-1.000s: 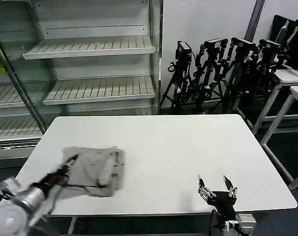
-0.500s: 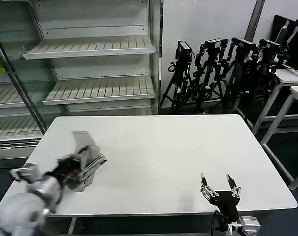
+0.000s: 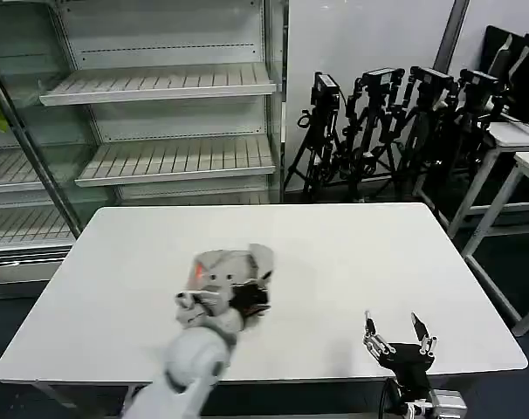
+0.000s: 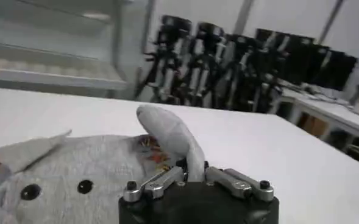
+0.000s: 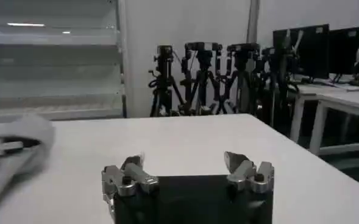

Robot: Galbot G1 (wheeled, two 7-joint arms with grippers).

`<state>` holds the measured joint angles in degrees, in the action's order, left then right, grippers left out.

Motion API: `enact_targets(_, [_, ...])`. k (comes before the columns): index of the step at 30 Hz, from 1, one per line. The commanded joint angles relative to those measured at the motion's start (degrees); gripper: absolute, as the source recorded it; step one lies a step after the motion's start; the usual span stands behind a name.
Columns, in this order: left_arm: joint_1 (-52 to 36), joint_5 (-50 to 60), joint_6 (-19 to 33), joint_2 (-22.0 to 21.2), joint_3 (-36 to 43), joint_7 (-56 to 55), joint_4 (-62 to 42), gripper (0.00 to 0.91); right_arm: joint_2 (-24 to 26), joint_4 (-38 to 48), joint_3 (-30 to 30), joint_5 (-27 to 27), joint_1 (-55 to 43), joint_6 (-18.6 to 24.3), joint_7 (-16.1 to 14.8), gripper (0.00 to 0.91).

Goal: Fold and organize the clothes.

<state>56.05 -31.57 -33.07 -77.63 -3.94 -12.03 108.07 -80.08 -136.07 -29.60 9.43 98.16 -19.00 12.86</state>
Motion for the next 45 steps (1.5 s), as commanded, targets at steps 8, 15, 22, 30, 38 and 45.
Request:
enact_targets(8, [-8.05,13.51,8.58,-10.14,9.97,1.32,-8.00,0.907,0.99,0.49,-2.15,-0.09,-1.16,4.49,-1.05,0.907])
enact_targets(15, [0.24,13.79,12.72,-5.03,4.25,6.22,3.65,0.907,1.94,0.86,-2.46,-2.08,-1.68,8.09,-1.55,0.907])
enact_targets(22, [16.11,25.86,20.78,0.03,-5.90,6.97,16.65,0.907,2.31,0.12,-0.73,-2.09,-2.00,10.24,-2.14,0.907])
enact_targets(30, [33.13,32.54,26.02,-1.79,-15.26,6.37,25.38,0.907,2.48,-1.65,1.78,-2.33,-0.39,12.11,-4.19,0.907])
enact_targets(38, [36.88,35.47,25.85,-3.55,-17.36,5.41,27.39,0.907,2.82,-0.94,2.62,-4.20,-0.23,12.18,-4.34,0.907])
enact_targets(45, [37.69,36.24,25.77,-4.32,-17.48,5.44,27.58,0.907,2.50,-0.55,3.27,-5.30,-0.41,12.15,-4.38,0.907])
